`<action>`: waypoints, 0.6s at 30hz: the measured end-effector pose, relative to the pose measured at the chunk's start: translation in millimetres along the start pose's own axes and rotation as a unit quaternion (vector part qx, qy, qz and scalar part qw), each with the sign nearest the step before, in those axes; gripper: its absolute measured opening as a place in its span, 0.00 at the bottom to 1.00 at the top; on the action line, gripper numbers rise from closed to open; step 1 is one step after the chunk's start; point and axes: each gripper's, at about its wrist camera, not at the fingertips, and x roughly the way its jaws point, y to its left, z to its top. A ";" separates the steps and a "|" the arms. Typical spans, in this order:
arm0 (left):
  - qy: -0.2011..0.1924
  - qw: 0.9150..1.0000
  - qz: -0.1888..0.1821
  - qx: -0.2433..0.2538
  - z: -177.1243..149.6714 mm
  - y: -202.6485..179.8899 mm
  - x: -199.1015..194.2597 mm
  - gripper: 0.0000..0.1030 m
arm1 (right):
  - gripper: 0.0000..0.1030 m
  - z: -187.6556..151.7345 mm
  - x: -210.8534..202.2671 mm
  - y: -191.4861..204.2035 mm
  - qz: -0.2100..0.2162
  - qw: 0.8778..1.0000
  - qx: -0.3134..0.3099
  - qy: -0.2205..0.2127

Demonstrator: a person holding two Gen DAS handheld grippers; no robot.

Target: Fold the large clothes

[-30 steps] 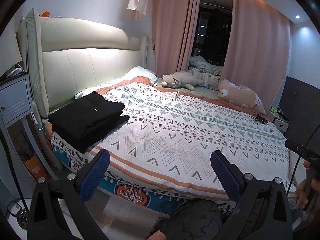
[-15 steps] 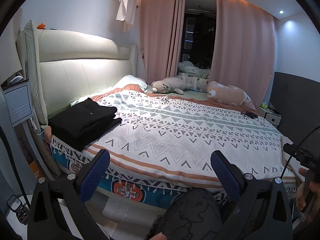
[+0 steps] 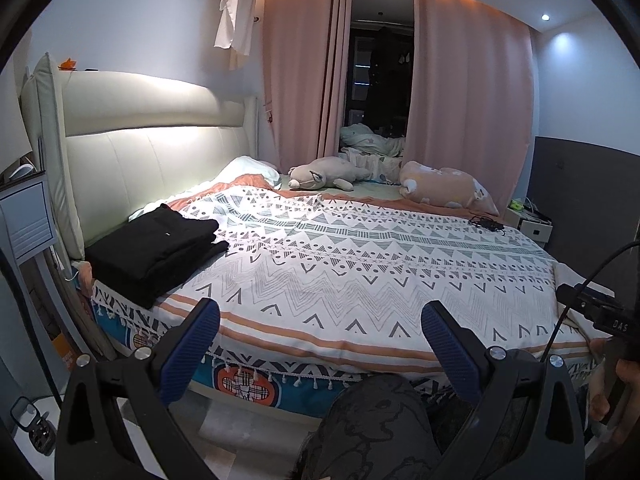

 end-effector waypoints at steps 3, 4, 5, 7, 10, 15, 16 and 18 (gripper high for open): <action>0.001 1.000 0.005 -0.003 -1.0 1.1 0.9 1.00 | 1.00 -2.0 -0.2 -0.2 0.002 1.000 0.002 0.001; 0.001 1.000 0.007 -0.004 -0.9 1.9 1.1 1.00 | 1.00 -3.6 0.2 -0.4 0.002 1.000 0.002 0.001; 0.001 1.000 0.008 -0.004 -1.2 1.9 1.7 1.00 | 1.00 -4.6 0.3 -0.6 0.002 1.000 0.002 0.002; 0.001 1.000 0.013 -0.004 -1.2 2.7 1.6 1.00 | 1.00 -4.6 0.1 -0.5 0.001 1.000 0.002 0.001; -0.002 1.000 0.001 -0.014 -0.9 5.3 -0.7 1.00 | 1.00 -4.2 0.3 -1.4 0.003 1.000 0.005 0.002; -0.006 1.000 0.005 -0.012 0.8 5.4 -2.1 1.00 | 1.00 -5.9 -1.0 0.4 0.002 1.000 0.005 0.004; -0.005 1.000 0.005 -0.012 0.8 5.2 -2.5 1.00 | 1.00 -6.2 -1.2 1.5 0.004 1.000 0.006 0.004; -0.005 1.000 0.005 -0.012 0.4 5.7 -2.2 1.00 | 1.00 -6.0 -1.2 2.1 0.002 1.000 0.005 0.007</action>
